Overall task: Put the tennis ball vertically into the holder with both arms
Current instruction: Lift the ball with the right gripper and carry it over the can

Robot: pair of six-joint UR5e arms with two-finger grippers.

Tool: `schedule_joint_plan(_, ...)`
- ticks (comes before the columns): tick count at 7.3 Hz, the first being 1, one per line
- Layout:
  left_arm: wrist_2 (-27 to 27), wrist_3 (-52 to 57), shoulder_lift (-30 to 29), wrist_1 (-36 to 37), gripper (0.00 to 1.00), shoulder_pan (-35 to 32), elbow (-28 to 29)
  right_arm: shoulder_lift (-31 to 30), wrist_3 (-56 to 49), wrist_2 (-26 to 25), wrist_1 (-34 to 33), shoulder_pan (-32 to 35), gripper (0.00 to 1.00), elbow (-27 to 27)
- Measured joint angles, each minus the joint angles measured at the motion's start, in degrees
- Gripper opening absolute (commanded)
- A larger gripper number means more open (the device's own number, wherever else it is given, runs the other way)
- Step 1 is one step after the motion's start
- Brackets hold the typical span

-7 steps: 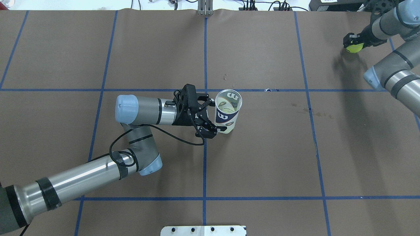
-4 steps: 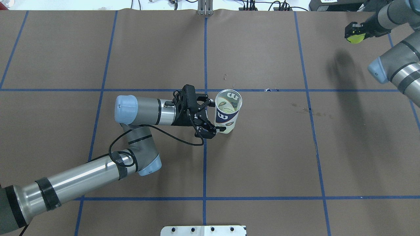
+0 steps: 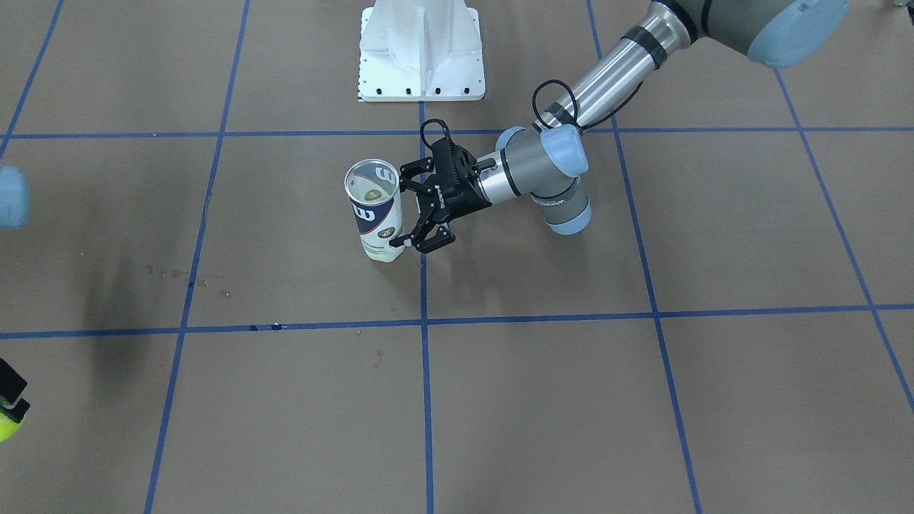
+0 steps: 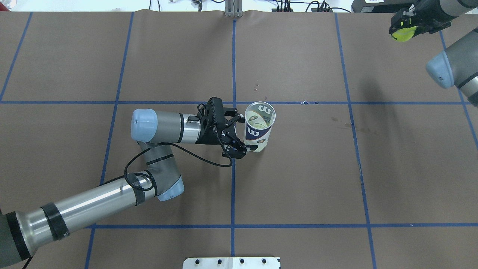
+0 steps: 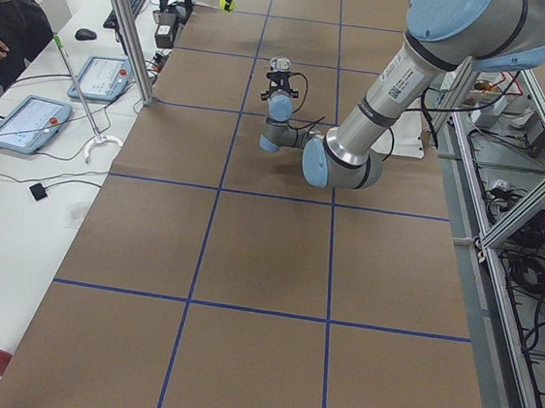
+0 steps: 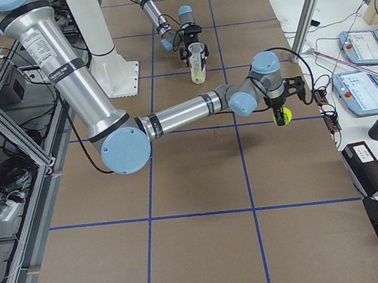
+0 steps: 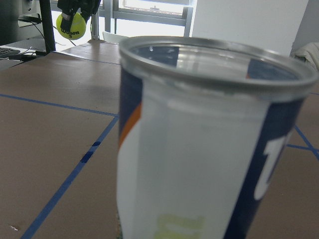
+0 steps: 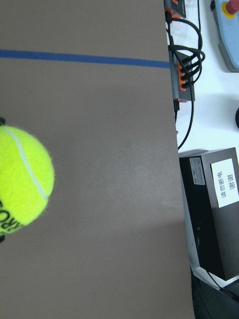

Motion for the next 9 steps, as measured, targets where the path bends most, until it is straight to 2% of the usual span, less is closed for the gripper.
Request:
schedule_joint_plan(2,0.02,-0.09,-0.15,0.20,0.78,0.04,0.00,-0.48,3.03,2.02,-12.93,-0.13,0.00,13.18)
schedule_joint_plan(4,0.02,-0.15,-0.25,0.35,0.76,0.05,0.00,-0.34,6.07,2.94,-23.30,-1.57,0.00,23.68)
schedule_joint_plan(7,0.00,-0.17,-0.28,0.38,0.76,0.05,0.00,0.34,15.16,2.90,-26.79,-6.96,0.00,32.17)
schedule_joint_plan(9,0.00,-0.17,-0.29,0.41,0.76,0.05,0.00,4.13,24.91,0.60,-32.19,-13.55,0.00,37.75)
